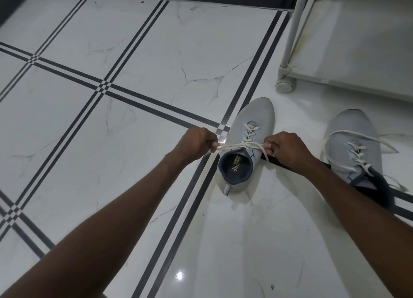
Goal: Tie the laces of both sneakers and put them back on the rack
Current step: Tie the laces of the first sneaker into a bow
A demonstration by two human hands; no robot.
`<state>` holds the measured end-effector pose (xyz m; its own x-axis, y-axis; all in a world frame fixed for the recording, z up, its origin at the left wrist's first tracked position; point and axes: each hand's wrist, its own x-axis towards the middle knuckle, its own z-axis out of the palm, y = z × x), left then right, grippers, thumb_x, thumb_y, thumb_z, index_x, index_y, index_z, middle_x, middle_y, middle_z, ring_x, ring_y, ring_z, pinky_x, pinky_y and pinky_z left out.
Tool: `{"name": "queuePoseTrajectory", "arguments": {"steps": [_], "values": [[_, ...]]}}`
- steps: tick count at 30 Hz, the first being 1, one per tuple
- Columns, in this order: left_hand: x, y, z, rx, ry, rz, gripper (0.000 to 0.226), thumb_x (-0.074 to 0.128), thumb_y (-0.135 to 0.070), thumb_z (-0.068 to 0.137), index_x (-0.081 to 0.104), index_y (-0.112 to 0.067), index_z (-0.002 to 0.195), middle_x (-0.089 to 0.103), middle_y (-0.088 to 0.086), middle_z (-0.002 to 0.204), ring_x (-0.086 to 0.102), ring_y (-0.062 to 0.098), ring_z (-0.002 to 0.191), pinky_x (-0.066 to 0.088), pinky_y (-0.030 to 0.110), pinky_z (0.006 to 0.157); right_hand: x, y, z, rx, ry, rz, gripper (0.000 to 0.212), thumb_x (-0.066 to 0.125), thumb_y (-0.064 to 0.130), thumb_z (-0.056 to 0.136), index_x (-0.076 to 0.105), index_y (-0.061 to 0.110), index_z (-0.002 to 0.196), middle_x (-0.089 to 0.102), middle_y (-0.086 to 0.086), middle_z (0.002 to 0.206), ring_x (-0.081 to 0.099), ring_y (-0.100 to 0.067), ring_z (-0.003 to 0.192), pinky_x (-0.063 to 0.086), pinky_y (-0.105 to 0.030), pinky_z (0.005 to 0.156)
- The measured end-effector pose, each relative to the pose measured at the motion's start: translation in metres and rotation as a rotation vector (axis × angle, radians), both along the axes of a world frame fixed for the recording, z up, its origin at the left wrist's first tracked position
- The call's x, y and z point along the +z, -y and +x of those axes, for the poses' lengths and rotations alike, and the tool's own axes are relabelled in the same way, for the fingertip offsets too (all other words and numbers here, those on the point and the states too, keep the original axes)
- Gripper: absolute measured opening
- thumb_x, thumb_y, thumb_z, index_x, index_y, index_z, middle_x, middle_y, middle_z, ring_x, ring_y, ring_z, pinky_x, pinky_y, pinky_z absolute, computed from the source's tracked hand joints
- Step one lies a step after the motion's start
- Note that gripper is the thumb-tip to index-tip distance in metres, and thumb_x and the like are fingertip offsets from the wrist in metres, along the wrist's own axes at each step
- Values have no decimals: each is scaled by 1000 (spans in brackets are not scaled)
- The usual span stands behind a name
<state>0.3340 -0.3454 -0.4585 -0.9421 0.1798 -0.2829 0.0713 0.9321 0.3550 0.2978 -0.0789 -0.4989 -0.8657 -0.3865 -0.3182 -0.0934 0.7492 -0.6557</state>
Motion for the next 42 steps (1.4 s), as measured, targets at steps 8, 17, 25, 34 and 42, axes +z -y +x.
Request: {"name": "queuePoseTrajectory", "arguments": {"steps": [8,17,25,34,42], "values": [[-6,6,6,139,127,52,23,57,-10,94,73,-6,77,74,9,78,65,20,70,34,14,59,-1,-7,1,-1,70,23,34,55,9,87,52,18,54,55,5,54,47,-7,54,34,-21,56],[0,1,3,105,65,196,55,71,-47,85,62,-20,132,67,-2,127,62,13,111,50,28,90,12,14,21,-77,-215,42,33,70,25,86,64,9,115,66,-15,110,56,-38,102,45,-42,84],[-6,-43,8,-11,-120,-80,18,64,-31,92,68,-18,103,70,5,99,65,25,85,45,31,65,4,35,31,37,-321,84,4,58,13,93,57,8,94,62,-14,92,55,-34,84,35,-35,64],[3,-38,3,-136,-145,-244,17,50,-28,99,61,-16,96,65,4,78,62,27,73,30,29,57,7,23,9,268,-274,220,3,53,12,92,55,10,92,66,-15,82,60,-38,75,36,-36,57],[-16,-26,21,-148,-132,-161,29,45,-36,101,63,-17,89,69,5,76,63,26,69,32,27,60,-10,-1,8,536,-593,297,42,19,17,77,58,15,91,59,-10,70,57,-34,55,26,-33,46]]}}
